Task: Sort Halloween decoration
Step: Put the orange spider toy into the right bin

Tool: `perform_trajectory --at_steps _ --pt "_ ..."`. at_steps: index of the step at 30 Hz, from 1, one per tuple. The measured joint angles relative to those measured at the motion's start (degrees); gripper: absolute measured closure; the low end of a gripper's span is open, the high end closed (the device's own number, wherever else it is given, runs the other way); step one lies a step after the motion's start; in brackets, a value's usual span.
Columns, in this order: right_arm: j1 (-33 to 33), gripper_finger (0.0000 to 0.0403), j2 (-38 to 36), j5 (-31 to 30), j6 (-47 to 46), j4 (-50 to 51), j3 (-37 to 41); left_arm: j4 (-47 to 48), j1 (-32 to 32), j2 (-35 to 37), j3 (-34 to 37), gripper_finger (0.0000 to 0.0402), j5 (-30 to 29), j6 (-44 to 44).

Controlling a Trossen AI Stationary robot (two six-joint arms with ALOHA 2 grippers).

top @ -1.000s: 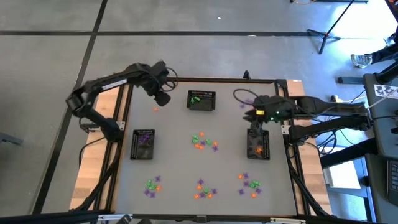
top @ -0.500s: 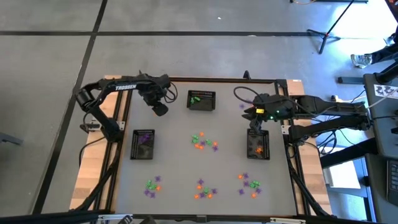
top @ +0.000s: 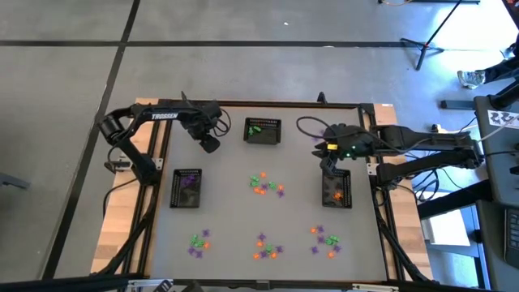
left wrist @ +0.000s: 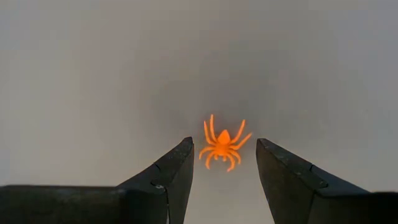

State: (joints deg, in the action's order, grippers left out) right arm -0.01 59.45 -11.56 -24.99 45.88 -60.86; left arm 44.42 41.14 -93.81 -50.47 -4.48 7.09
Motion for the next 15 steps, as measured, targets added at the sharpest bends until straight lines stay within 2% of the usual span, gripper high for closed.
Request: perform_trajectory --at_steps 8,15 --pt "0.00 0.0285 0.14 0.03 -0.07 -0.42 0.00 0.24 -0.13 -3.03 -0.16 0.0242 1.72 0.44" --pt "0.00 0.0285 0.12 0.11 -0.13 -1.67 0.00 0.00 -0.33 -1.71 -0.01 0.0296 0.29 1.30"
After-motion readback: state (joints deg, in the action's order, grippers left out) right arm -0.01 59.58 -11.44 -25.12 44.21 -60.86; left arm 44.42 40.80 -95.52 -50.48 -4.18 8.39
